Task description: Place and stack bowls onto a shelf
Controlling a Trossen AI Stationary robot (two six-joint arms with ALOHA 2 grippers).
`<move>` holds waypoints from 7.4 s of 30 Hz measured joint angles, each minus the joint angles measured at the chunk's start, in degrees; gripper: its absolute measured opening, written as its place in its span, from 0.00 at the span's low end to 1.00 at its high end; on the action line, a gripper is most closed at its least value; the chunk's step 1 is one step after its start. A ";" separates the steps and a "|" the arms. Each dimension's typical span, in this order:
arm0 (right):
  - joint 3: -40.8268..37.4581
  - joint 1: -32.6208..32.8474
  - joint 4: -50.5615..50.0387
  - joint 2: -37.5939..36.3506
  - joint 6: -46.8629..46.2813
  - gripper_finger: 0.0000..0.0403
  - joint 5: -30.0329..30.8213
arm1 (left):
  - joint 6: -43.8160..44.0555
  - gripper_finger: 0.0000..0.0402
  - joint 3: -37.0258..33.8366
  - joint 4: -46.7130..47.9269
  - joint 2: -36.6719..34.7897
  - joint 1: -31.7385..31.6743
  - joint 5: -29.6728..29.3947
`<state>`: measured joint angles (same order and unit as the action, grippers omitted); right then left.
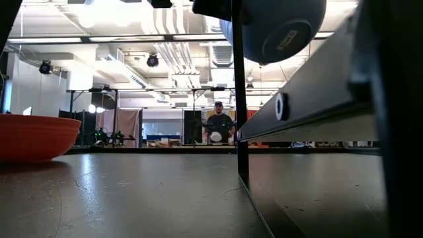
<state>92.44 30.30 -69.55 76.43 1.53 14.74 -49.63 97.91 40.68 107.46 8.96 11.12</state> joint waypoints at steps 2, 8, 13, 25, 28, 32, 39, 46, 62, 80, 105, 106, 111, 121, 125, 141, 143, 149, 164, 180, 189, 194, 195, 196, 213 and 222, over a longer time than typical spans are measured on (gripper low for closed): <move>0.00 -0.79 0.15 0.43 1.20 0.23 -1.27 | -0.59 0.00 0.00 0.43 0.00 0.35 0.34; 0.02 -1.46 2.72 1.03 4.17 0.23 -3.26 | -1.37 0.00 -0.04 0.68 0.28 1.52 0.56; 0.04 -1.67 4.18 1.71 4.49 0.23 -5.18 | -2.75 0.00 0.03 0.49 0.68 2.62 0.35; 0.04 -2.22 5.44 3.34 7.14 0.23 -7.27 | -3.90 0.00 1.88 0.14 0.67 4.18 0.47; 0.05 -2.64 5.89 2.55 7.28 0.23 -7.31 | -3.91 0.00 1.88 0.41 0.61 4.40 0.47; 0.07 -3.23 5.98 2.55 6.61 0.22 -7.89 | -4.52 0.00 2.50 0.29 0.61 4.32 0.28; 0.07 -3.23 5.96 3.63 7.16 0.21 -10.77 | -6.29 0.00 4.31 1.32 0.70 4.36 0.17; 0.08 -3.52 5.58 3.91 7.98 0.12 -14.19 | -7.08 0.01 4.31 0.07 0.80 4.37 0.23; 0.04 -4.36 4.22 4.51 3.20 0.02 -22.14 | -1.84 0.28 4.33 -5.86 1.07 4.34 -3.91; -0.09 -4.89 -1.67 4.50 -18.96 0.02 -19.92 | 14.40 0.55 4.54 -9.97 1.05 4.28 -19.30; 0.00 9.50 9.76 9.45 -35.65 0.02 -21.27 | 56.72 0.51 5.51 15.98 0.69 2.51 -54.77; 0.00 10.41 10.02 10.11 -35.63 0.02 -20.39 | 57.65 0.51 5.51 16.49 0.68 2.53 -54.75; 0.00 13.62 9.93 13.14 -35.28 0.02 -16.16 | 60.73 0.50 5.51 16.81 0.66 2.61 -54.72; 0.00 16.59 10.56 19.19 -31.16 0.02 -14.64 | 62.87 0.50 5.51 17.49 0.66 2.79 -52.79; 0.00 16.75 12.50 21.13 -31.37 0.02 -14.64 | 63.70 0.50 5.51 17.80 0.65 3.57 -52.09; 0.61 16.95 16.45 19.20 -31.53 0.26 -16.25 | 66.45 0.50 5.51 21.64 0.43 4.93 -48.92; 1.83 16.95 15.46 18.30 -31.50 0.28 -15.88 | 67.63 0.50 5.51 23.94 0.37 5.02 -46.04; 3.93 16.60 7.95 15.87 -30.72 0.29 -8.50 | 76.17 0.50 5.46 37.02 0.31 6.30 -41.51; 3.89 15.79 0.78 13.58 -27.89 0.29 -2.64 | 103.62 0.50 -10.78 47.72 -7.07 14.37 -29.42; 3.82 14.89 0.83 13.58 -27.08 0.29 -2.65 | 123.97 0.50 -46.07 25.87 -29.84 14.31 -22.42; 3.82 12.80 0.83 13.61 -23.41 0.29 -2.66 | 126.21 0.48 -54.05 19.17 -29.77 14.31 -22.74; 3.80 11.76 0.78 13.63 -21.77 0.29 -2.64 | 124.62 0.28 -54.47 17.67 -29.16 14.30 -22.81; 3.80 11.64 0.78 13.63 -21.30 0.29 -2.64 | 123.98 0.22 -54.32 17.62 -29.17 14.30 -22.88; 3.80 11.64 0.78 13.63 -20.85 0.29 -2.62 | 123.11 0.15 -53.99 17.47 -29.18 14.31 -22.94; 3.80 10.81 0.74 13.63 -15.72 0.29 -2.57 | 101.01 0.00 -38.59 13.44 -29.20 13.91 -31.70; 3.80 10.63 4.12 13.63 -10.08 0.29 -2.55 | 67.33 0.00 -25.95 5.07 -27.32 14.06 -32.66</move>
<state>96.25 40.93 -65.43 90.06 -8.55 12.19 17.70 71.95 45.75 80.14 23.02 -21.54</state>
